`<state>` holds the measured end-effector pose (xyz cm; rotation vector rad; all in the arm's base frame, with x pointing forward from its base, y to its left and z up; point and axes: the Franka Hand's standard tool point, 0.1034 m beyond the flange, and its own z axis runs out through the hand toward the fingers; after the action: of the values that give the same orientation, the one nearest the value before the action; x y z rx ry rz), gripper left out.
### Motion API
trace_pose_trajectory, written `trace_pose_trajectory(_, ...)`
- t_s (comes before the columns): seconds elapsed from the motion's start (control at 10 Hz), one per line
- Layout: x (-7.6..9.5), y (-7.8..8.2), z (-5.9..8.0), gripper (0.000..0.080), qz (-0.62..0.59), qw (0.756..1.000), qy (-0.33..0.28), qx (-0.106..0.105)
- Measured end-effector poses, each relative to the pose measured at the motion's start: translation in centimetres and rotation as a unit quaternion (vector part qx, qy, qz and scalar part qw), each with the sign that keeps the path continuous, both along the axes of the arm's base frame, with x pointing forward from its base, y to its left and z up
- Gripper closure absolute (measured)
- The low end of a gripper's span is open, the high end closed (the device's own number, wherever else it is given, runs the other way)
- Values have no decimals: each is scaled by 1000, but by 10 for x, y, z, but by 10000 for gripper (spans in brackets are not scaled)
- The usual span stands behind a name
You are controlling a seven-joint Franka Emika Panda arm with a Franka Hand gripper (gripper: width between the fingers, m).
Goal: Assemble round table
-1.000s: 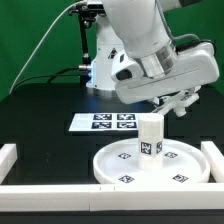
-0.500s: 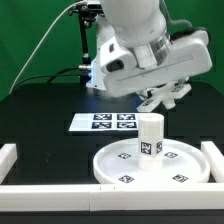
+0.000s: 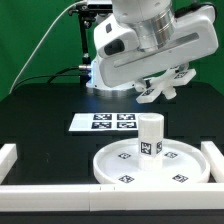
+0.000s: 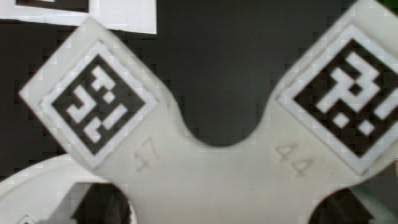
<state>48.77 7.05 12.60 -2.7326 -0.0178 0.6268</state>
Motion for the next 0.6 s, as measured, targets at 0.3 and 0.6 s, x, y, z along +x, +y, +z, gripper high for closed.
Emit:
trace_pose_trajectory(0.3,26,-38,18,315,67,997,-19,-21)
trace_pose_trajectory(0.6,65,-35,46,315,110,991,-67,-37)
